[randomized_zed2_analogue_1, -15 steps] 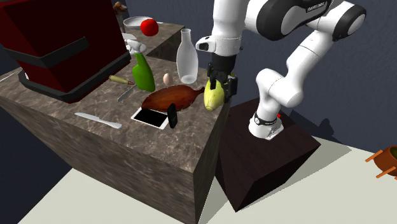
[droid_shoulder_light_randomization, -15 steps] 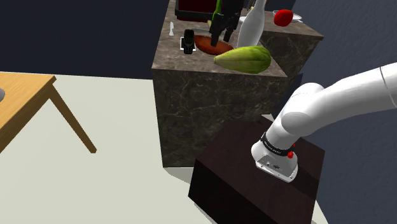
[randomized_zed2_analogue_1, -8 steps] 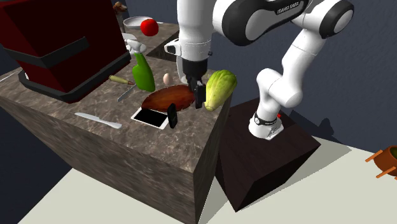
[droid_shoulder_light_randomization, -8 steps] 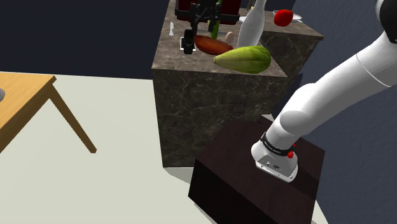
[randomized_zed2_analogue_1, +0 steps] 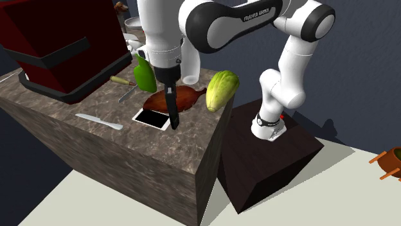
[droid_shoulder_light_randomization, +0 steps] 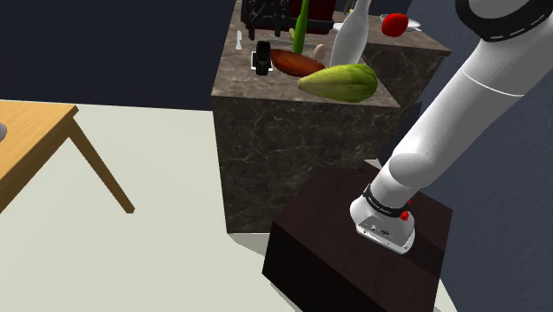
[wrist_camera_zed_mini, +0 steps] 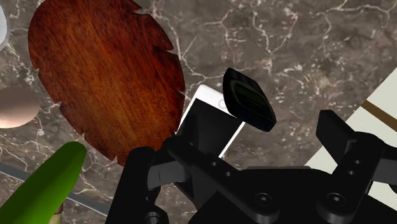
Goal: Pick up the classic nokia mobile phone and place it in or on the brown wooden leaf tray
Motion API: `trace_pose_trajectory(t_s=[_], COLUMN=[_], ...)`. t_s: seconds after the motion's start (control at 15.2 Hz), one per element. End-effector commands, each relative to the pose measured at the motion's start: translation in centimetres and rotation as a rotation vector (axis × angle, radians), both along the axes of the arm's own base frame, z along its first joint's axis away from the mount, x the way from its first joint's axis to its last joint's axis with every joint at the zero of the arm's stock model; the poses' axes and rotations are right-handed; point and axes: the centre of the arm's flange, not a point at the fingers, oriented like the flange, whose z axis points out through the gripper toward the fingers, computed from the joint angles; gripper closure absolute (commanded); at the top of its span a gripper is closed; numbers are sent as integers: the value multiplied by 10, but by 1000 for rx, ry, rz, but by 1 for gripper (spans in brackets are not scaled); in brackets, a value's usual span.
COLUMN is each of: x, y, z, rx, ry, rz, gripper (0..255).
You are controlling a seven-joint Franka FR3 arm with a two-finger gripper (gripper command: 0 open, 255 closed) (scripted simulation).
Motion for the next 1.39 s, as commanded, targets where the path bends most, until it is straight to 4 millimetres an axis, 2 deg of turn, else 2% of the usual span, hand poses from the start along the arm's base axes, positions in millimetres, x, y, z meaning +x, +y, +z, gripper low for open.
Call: trace_pose_trajectory(t_s=[0.0, 0.33, 0.79, 0.86, 1.32], x=[2, 2, 2, 2, 2], y=[0, 0, 0, 0, 0], z=[-10, -34, -34, -34, -34], rx=[-1, -1, -1, -1, -1], ry=[1, 1, 1, 1, 1], rz=[-6, -6, -6, -6, -6], gripper=[0, 0, 0, 255, 255])
